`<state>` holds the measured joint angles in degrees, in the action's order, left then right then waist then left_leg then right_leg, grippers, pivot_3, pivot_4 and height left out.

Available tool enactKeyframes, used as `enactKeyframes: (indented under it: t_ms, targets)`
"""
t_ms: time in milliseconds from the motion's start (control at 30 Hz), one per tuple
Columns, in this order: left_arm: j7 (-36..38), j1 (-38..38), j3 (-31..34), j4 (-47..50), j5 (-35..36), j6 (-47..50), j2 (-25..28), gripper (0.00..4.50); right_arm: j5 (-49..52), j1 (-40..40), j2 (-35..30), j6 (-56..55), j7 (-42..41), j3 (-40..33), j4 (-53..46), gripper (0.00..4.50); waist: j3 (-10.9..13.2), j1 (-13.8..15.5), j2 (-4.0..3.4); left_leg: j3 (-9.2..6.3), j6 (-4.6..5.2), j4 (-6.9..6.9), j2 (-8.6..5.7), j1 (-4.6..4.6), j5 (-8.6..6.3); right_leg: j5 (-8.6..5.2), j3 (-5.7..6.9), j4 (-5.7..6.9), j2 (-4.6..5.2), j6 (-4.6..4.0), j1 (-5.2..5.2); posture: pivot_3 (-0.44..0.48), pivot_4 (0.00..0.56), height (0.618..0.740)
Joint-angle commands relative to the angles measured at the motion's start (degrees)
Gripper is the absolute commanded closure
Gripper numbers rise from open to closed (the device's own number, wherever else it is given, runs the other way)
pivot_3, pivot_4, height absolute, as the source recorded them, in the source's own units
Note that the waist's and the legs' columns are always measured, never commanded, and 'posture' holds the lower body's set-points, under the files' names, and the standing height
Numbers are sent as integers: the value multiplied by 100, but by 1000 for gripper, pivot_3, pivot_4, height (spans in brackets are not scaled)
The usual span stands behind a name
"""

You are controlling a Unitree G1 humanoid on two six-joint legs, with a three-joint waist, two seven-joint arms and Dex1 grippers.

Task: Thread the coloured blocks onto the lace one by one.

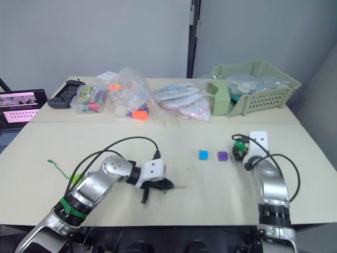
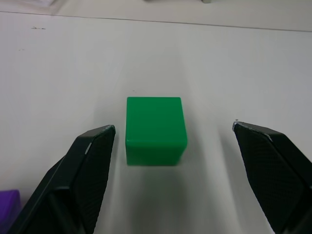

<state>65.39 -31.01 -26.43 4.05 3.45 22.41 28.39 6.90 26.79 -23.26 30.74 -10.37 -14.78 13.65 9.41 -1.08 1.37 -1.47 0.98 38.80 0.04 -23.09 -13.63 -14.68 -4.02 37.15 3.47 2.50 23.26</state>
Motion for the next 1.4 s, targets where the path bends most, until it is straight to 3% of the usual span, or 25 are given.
enactKeyframes:
  t_ms: [33, 133, 167, 400, 600, 733, 800, 900, 967, 1133, 1200, 1400]
  targets:
    - [-45, 6, 99, 230, 53, -24, 17, 4500, -33, 213, -81, -393, -18, -6, 293, 423, 0, -3, 0, 0, 0, 0, 0, 0, 0, 0, 0, 0, 0, 0, 0, 0, 150, 740]
    - [-59, 8, 96, 232, 50, -24, 24, 4500, -24, 290, -108, -641, -29, 4, 546, 423, 0, 3, 0, -1, 0, 0, 0, -1, 0, 0, 0, 0, 1, 0, 0, 0, 150, 740]
    - [-58, 14, 98, 248, 56, -16, 32, 4500, -16, 298, -115, -688, -38, 4, 583, 944, 0, 1, 0, -2, 0, 0, 0, -1, 0, 0, 0, 0, 1, 1, 0, 0, 150, 740]
    - [-62, -2, 98, 243, 66, -10, 51, 4500, 80, 221, -83, -811, -65, -36, 417, 3281, 0, -12, 0, -3, 0, -2, 0, 0, 0, 1, 0, 0, 1, 1, 0, 0, 150, 740]
    - [-44, 36, 107, 286, 79, -6, 106, 4500, 295, -412, -45, -311, 91, -211, -1450, 3328, -1, 1, -4, -6, 1, -3, 0, -3, -1, 1, 0, 2, 2, 1, 2, 0, 150, 740]
    - [-39, 38, 145, 259, 89, -22, 150, 4500, 552, -1240, 202, 825, 407, -169, -3956, 3328, -1, 17, -8, -14, 1, -6, 2, -5, -1, 1, 2, 4, 3, 2, 3, 0, 150, 740]
    - [-42, 29, 156, 227, 94, -30, 157, 4500, 703, -1649, 423, 1469, 587, 62, -5220, 3328, -2, 21, -15, -20, 1, -6, 5, -9, -1, 1, 4, 10, 2, 2, 9, 0, 150, 740]
    - [-28, 22, 154, 228, 107, -12, 164, 4500, 712, -2002, 674, 2211, 861, 517, -6334, 3328, -2, -13, -15, -14, 2, -6, 7, -9, -1, 1, 3, 7, -1, 2, 10, 0, 150, 740]
    - [18, 19, 140, 229, 118, -5, 182, 4500, 581, -2500, 993, 2560, 1279, 1358, -7068, 3328, -3, -2, -15, -12, 0, 0, 4, -8, 0, 0, 3, 0, -1, 3, 7, 0, 150, 740]
    - [72, -6, 128, 226, 147, -1, 218, 4500, 162, -3523, 1267, 2653, 1896, 2693, -7359, 3328, -3, 14, -16, -12, 0, 3, 4, -9, 0, -2, 5, -6, -1, 3, 5, 0, 150, 740]
    - [98, -29, 127, 225, 155, 7, 230, 4500, 7, -4139, 1407, 2274, 2067, 3142, -7000, 3328, -3, 27, -15, -9, 0, 6, 3, -9, 0, -4, 3, -9, 6, 7, 4, 0, 150, 740]
    - [146, -68, 133, 220, 166, 15, 263, 4500, 89, -4804, 1901, 1437, 2020, 3022, -6090, 3328, -4, 108, -14, -12, 0, -5, 5, -9, 0, -15, 23, -9, -5, 1, 4, 0, 150, 740]
